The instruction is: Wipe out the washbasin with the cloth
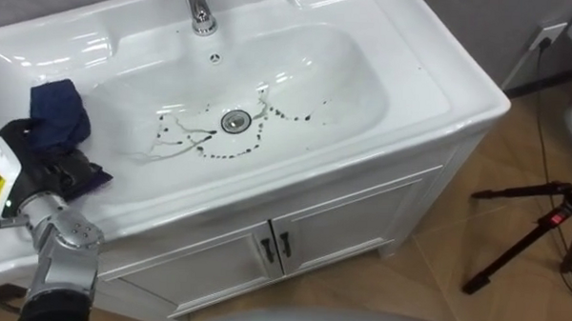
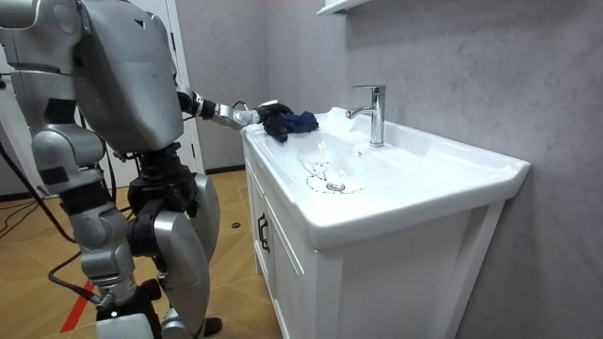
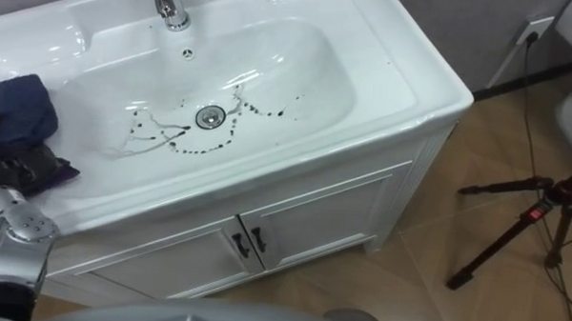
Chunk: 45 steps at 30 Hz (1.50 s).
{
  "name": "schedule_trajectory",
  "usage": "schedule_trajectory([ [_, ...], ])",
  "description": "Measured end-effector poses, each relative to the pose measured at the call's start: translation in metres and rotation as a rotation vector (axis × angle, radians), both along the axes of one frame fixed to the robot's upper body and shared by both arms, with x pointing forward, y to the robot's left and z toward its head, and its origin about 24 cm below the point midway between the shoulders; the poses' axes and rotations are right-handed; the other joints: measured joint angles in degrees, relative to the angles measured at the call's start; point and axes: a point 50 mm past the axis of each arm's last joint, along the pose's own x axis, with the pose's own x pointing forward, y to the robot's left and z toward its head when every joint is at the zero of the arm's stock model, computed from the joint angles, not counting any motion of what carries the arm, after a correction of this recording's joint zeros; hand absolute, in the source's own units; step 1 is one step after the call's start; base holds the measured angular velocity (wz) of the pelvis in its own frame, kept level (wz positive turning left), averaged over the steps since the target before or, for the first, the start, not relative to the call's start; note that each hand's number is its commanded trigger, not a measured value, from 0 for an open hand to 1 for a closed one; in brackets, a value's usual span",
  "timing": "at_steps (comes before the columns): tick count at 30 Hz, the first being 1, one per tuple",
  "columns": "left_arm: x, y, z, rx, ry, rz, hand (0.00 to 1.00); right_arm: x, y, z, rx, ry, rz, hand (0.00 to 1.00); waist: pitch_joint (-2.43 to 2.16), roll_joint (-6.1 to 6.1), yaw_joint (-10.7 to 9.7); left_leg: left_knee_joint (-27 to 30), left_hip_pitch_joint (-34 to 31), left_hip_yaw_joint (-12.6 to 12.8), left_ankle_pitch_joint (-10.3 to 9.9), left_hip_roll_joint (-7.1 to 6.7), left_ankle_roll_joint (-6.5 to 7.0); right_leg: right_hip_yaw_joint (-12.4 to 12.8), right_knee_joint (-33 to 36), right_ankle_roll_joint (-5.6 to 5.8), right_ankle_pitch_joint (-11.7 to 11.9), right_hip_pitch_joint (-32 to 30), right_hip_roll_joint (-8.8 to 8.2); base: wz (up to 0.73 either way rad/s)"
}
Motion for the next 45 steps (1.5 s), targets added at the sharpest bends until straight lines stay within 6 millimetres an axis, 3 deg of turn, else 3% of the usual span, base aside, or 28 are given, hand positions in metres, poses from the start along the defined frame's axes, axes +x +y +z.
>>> schedule_trajectory([
  [19, 0.002, 0.001, 0.002, -0.045, -0.029, 0.009, 1.00, 0.010, 0.000, 0.000, -0.008, -0.029, 0.015, 0.00, 0.02, 0.04, 0.1, 0.1, 0.5, -0.1, 0.0, -0.05, 0.01, 0.3, 0.2, -0.03, -0.1, 0.1, -0.01, 0.00],
  [28, 0.010, -0.012, 0.014, -0.070, -0.084, -0.041, 1.00, 0.015, -0.001, 0.001, -0.006, -0.066, 0.028, 0.00, 0.25, -0.31, 0.0, 0.3, -1.1, -2.0, 0.0, -0.11, 0.00, -2.0, -0.1, -0.06, -0.3, -0.1, -0.60, 0.13],
  [31, 0.013, -0.019, 0.023, -0.077, -0.125, -0.082, 1.00, 0.017, 0.001, 0.001, 0.000, -0.087, 0.035, 0.00, 0.97, -1.18, -0.2, 1.1, -1.4, -1.9, 0.0, -0.27, 0.01, -2.5, -0.1, 0.05, -0.4, -0.1, -0.91, 0.08],
  [35, 0.022, -0.030, 0.032, -0.063, -0.164, -0.141, 1.00, 0.020, 0.005, 0.000, 0.020, -0.116, 0.041, 0.00, 1.41, -2.04, -0.2, 1.2, -1.7, -1.9, 0.0, -0.23, 0.01, -3.0, -0.4, 0.06, -0.4, 0.0, -0.96, 0.07],
  [41, 0.035, -0.048, 0.053, -0.046, -0.263, -0.228, 1.00, 0.017, 0.007, -0.001, 0.033, -0.120, 0.037, 0.00, 1.18, -2.35, -0.6, 1.4, -2.5, -2.1, 0.0, -0.19, 0.00, -3.7, -1.2, 0.07, -0.4, -0.1, -1.02, 0.05],
  [45, 0.041, -0.060, 0.072, 0.008, -0.359, -0.295, 1.00, 0.017, 0.005, -0.001, 0.019, -0.123, 0.031, 0.00, 1.06, -1.84, -0.5, 1.8, -2.6, -1.9, 0.0, -0.16, -0.01, -3.9, -1.2, 0.02, -0.4, 0.0, -1.05, 0.01],
])
